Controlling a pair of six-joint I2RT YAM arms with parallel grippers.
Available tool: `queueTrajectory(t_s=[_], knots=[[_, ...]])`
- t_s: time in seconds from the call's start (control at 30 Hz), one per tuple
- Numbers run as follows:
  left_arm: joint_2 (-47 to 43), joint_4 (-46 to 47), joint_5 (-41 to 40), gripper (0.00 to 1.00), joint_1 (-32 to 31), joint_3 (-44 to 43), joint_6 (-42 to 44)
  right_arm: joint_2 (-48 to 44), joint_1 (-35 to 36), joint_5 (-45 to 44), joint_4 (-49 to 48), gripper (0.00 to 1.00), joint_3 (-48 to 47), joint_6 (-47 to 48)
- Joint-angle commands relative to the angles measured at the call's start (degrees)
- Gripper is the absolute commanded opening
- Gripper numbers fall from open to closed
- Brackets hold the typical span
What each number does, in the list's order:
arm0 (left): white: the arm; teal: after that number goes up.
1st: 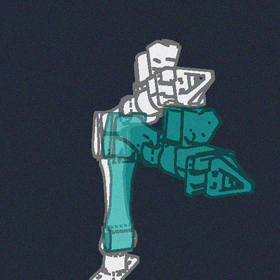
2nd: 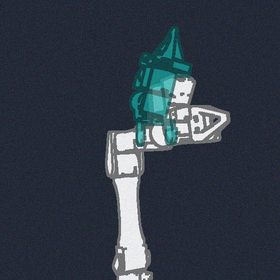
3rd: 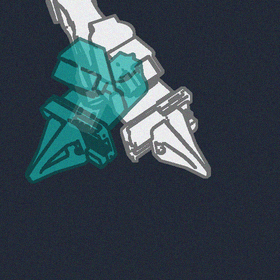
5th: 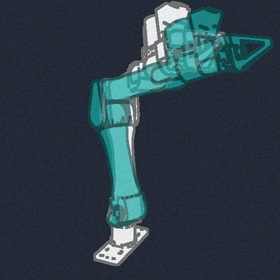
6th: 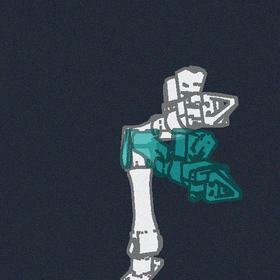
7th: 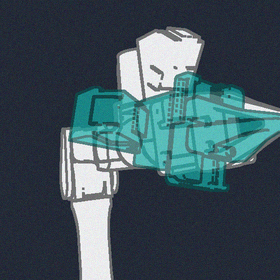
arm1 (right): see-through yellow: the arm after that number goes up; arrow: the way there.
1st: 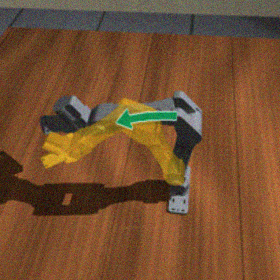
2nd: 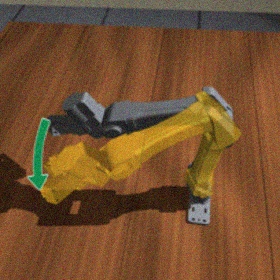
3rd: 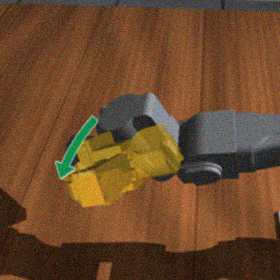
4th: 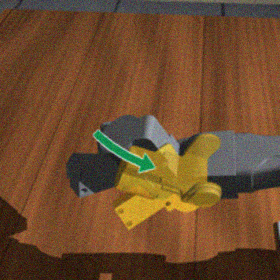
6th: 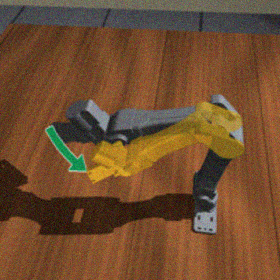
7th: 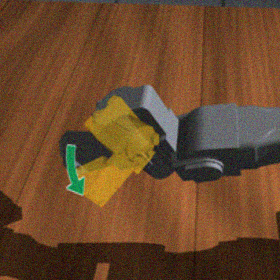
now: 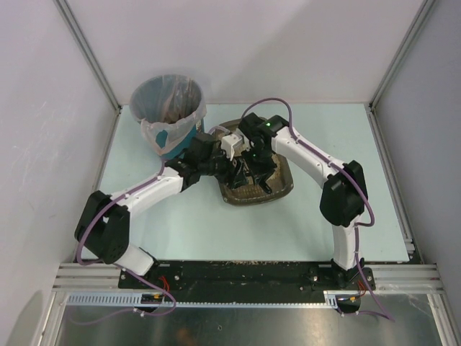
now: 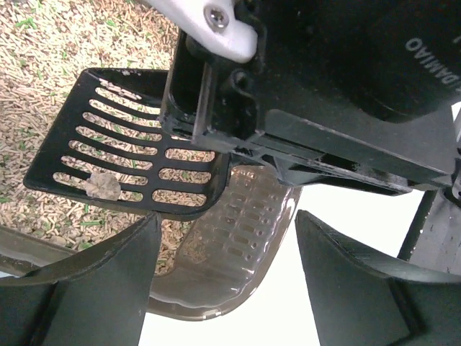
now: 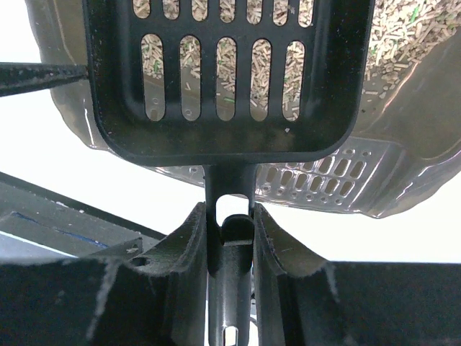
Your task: Clean the litter box
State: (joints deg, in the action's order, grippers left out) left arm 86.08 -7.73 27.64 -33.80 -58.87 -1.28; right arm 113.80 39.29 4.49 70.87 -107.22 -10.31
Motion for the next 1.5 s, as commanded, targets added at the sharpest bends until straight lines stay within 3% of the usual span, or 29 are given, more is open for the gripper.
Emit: queueTrajectory(t_s=[0.0,0.5,0.83,1.2,1.47], knots=[[1.3,6.0,1.6,0.79,-0.3,1.1,2.7,-3.6,0.9,3.2,0.1,0.0,0.8,1.0],[-0.8,11.8,-0.7,0.84,-0.7,3.5,2.8,-3.7,1.2,4.9,-0.5,0.0,2.5,1.0],[-0.2,11.6,-5.0,0.92,-1.4,1.8,4.6,-3.2,1.3,5.5,-0.3,0.0,2.9,1.0],[-4.2,3.9,-9.4,0.88,-1.8,-0.7,6.9,-3.8,1.5,5.6,-1.2,0.0,4.5,0.1],[0.0,6.4,-3.5,0.81,-1.9,1.6,7.4,-4.7,1.5,4.6,-1.5,0.0,5.0,-0.4]])
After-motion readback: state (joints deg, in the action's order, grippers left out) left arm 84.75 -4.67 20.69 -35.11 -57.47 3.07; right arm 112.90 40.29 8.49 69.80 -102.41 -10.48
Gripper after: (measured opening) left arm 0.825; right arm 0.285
